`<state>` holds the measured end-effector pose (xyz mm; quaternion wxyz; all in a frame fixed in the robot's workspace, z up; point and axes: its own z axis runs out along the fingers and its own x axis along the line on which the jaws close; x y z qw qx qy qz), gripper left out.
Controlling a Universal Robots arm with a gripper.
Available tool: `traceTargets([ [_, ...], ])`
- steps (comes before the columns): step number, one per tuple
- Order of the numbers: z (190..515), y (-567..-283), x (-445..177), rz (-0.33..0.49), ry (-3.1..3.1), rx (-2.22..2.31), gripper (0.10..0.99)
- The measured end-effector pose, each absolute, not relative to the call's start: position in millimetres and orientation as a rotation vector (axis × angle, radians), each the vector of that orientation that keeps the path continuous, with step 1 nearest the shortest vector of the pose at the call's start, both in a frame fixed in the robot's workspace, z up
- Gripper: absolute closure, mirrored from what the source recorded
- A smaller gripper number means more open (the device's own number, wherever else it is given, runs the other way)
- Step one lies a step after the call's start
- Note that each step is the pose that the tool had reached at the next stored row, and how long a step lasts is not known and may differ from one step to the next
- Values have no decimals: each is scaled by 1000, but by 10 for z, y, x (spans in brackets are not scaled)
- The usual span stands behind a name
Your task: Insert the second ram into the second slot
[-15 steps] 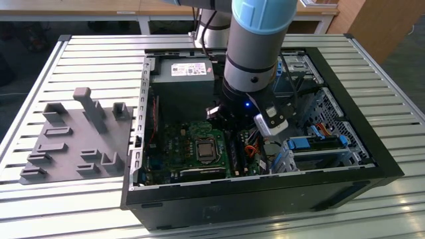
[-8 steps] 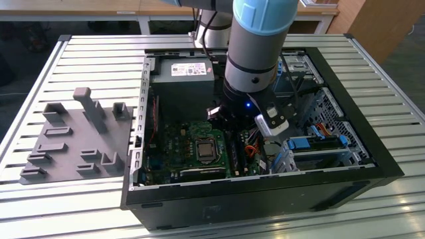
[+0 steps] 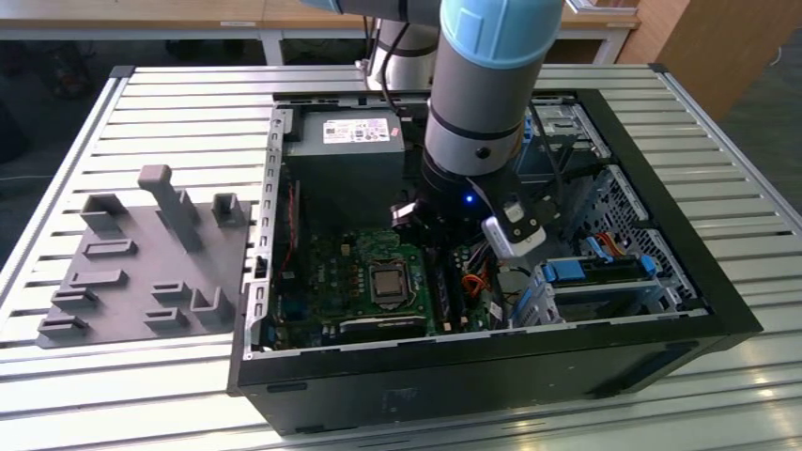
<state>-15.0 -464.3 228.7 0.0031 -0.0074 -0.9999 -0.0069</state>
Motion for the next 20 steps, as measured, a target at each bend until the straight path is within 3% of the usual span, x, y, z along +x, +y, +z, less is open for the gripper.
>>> traceTargets([
  [20,2242,-4629,-149,-23,-3135,-23,965],
])
